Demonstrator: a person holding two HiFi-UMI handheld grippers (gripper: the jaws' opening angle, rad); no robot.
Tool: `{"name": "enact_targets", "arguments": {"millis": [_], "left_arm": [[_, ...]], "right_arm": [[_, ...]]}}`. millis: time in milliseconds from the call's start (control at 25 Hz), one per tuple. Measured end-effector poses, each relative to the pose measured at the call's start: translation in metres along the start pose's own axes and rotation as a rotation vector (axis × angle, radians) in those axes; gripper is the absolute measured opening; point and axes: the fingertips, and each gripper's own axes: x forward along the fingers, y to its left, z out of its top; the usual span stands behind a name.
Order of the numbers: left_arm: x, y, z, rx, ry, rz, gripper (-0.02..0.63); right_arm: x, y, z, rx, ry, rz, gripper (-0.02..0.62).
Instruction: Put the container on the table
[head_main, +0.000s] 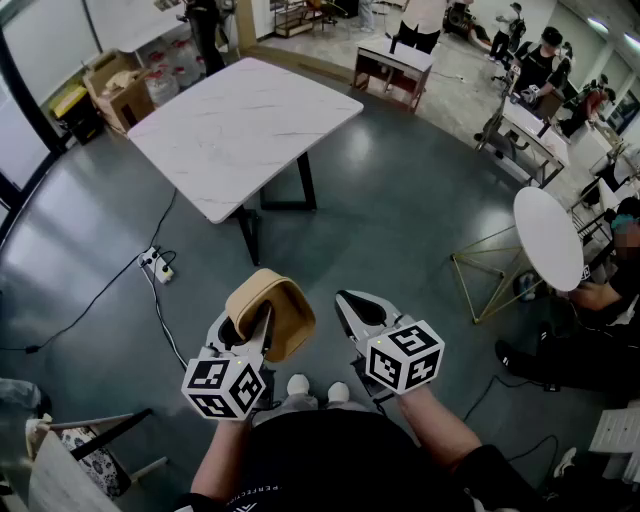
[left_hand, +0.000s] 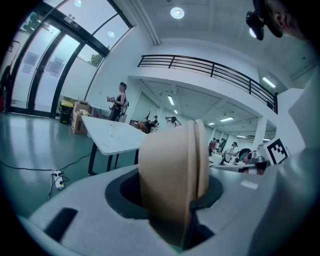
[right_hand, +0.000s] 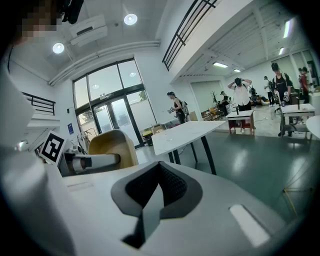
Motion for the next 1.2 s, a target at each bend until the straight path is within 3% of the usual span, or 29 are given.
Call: {"name": "enact_targets", "arguments": {"millis": [840, 1200], "left_arm": [[0.012, 0.032, 0.005, -0.005, 0.052, -0.061, 0.163], [0.018, 0.055, 0.002, -0.005, 0.078, -0.099, 0.163]], "right_arm": [[0.042, 0.009, 0.0, 0.042, 0.017, -0.035, 0.0], [0.066, 0.013, -0.002, 0.045, 0.014, -0.088, 0.0]]}}
